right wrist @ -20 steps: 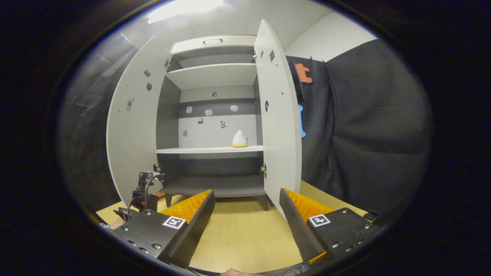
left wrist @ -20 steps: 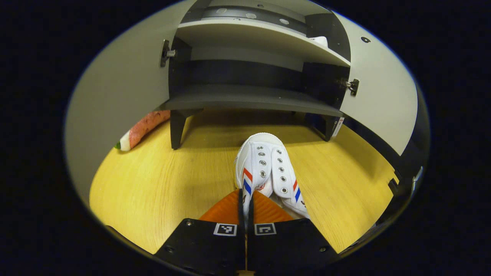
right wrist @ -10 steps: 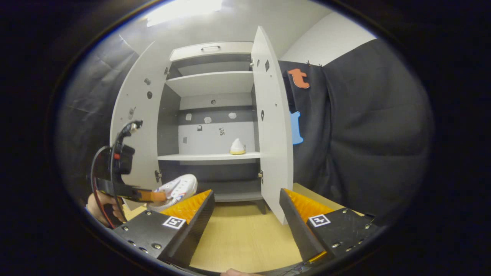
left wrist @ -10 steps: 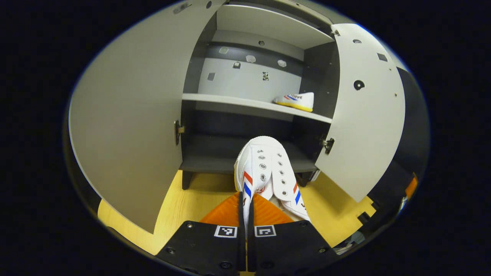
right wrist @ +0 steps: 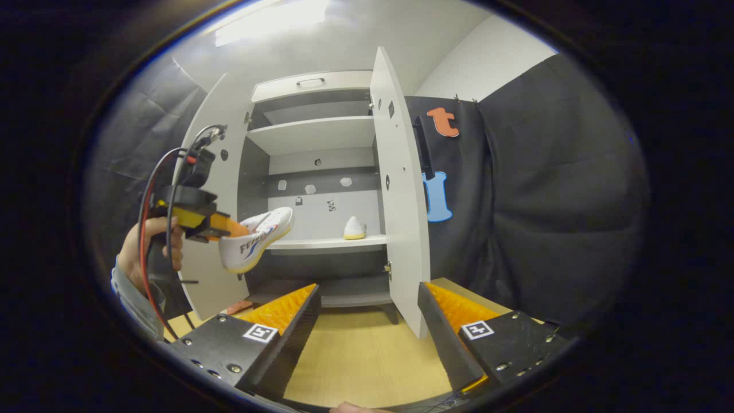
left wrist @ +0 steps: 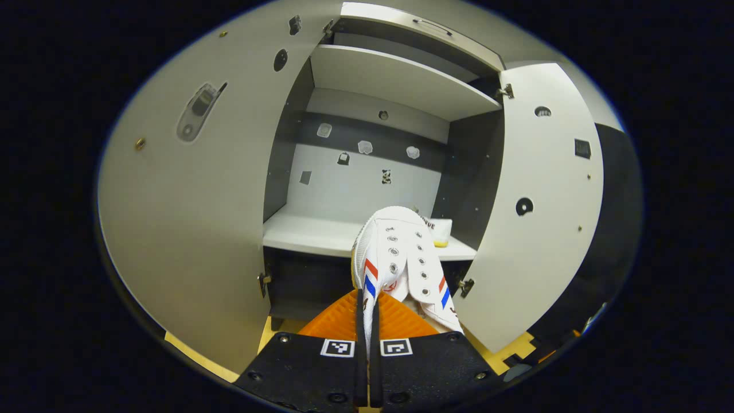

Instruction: Grab one shoe with the right hand and put it into the shoe cabinet, grab the other shoe with the left hand and put it into the shoe cabinet; then close the right door with the right hand and the left door with the left hand.

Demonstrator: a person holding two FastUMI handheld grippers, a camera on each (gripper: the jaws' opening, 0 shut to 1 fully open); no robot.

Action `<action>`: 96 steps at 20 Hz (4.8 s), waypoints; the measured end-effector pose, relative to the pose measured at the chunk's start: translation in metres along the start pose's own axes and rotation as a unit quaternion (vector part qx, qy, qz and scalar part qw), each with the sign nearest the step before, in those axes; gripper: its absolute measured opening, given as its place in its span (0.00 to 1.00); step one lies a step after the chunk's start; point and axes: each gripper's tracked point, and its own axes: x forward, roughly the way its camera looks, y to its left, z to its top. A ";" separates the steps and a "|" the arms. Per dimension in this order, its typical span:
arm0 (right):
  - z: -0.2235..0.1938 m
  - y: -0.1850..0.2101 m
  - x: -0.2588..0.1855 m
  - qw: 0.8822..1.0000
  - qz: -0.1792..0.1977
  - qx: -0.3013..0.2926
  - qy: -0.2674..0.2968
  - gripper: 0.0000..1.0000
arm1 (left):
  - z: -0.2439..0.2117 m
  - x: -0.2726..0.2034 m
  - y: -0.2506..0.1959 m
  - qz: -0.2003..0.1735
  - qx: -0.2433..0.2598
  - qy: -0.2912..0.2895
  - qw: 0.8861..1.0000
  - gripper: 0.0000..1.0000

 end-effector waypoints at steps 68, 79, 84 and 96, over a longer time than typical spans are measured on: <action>0.094 0.023 0.022 1.000 0.002 -0.018 -0.022 1.00 | 0.028 -0.145 0.040 0.076 0.110 -0.138 0.981 0.98; 0.075 0.046 0.004 0.999 0.015 -0.033 -0.013 1.00 | -0.043 -0.169 0.051 0.049 0.077 -0.130 0.987 0.98; 0.091 0.040 0.007 0.999 -0.004 -0.024 -0.044 1.00 | -0.052 -0.168 0.064 0.046 0.062 -0.127 0.989 0.97; 0.217 -0.102 0.088 0.990 -0.081 -0.091 -0.072 1.00 | -0.053 -0.196 0.080 0.018 0.069 -0.159 0.985 0.96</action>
